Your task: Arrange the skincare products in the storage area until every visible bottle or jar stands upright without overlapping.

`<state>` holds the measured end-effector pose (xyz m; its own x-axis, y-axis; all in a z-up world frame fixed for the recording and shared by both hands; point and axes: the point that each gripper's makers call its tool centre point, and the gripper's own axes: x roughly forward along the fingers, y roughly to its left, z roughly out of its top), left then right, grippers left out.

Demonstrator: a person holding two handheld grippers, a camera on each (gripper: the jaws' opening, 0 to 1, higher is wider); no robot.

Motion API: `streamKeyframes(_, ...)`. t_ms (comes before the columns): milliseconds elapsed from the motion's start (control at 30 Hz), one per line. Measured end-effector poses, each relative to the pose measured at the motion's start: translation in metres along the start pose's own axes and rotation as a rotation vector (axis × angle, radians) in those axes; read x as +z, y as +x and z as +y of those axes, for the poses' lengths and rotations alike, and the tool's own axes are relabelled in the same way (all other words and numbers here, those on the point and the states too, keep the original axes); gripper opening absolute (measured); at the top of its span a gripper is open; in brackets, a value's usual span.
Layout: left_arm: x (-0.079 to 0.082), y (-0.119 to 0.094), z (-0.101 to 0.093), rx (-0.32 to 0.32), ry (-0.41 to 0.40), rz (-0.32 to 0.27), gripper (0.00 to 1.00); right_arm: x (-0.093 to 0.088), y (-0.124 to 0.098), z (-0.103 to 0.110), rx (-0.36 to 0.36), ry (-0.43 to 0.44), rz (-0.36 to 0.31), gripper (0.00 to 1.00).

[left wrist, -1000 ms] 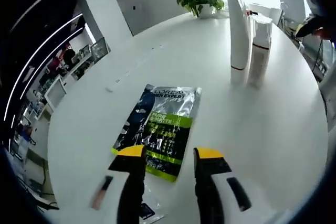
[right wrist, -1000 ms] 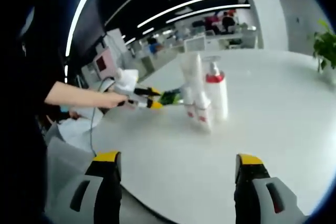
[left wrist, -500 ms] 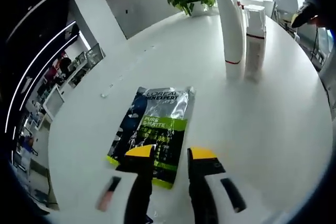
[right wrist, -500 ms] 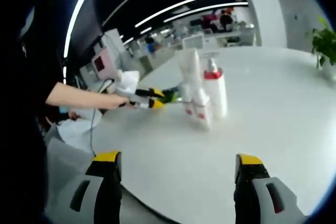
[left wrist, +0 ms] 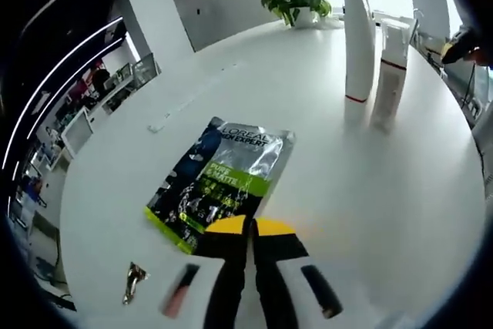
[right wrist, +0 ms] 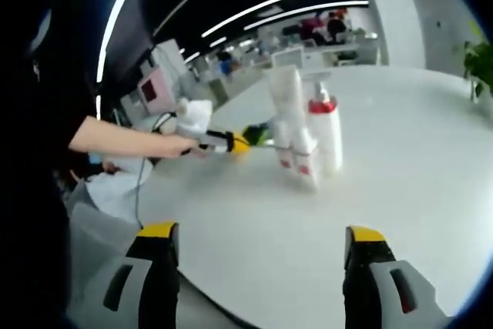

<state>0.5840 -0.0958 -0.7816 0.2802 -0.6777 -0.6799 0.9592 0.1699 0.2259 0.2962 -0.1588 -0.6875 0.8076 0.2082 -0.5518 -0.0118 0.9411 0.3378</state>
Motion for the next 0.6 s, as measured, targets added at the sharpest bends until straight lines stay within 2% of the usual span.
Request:
streamKeyframes(67, 0.0, 0.001, 0.001, -0.004, -0.019, 0.006, 0.0, 0.002, 0.004, 0.005, 0.015, 0.006, -0.007, 0.89)
streamKeyframes(267, 0.0, -0.005, 0.004, -0.008, -0.057, 0.018, 0.0, 0.022, 0.016, 0.03, 0.098, 0.077, -0.086, 0.89)
streamKeyframes(367, 0.001, -0.013, 0.006, -0.002, -0.105, 0.004, 0.0, 0.027, 0.021, 0.036, 0.12, 0.106, -0.106, 0.89)
streamKeyframes(500, 0.013, -0.034, 0.009, 0.013, -0.141, -0.05, 0.0, 0.043, 0.028, 0.052, 0.171, 0.231, -0.19, 0.88)
streamKeyframes(567, 0.021, -0.045, 0.009, 0.021, -0.16, -0.085, 0.0, 0.05, 0.036, 0.053, 0.161, 0.344, -0.233, 0.87)
streamKeyframes(600, 0.023, -0.051, 0.007, 0.023, -0.163, -0.095, 0.0, 0.054, 0.041, 0.055, 0.158, 0.373, -0.254, 0.86)
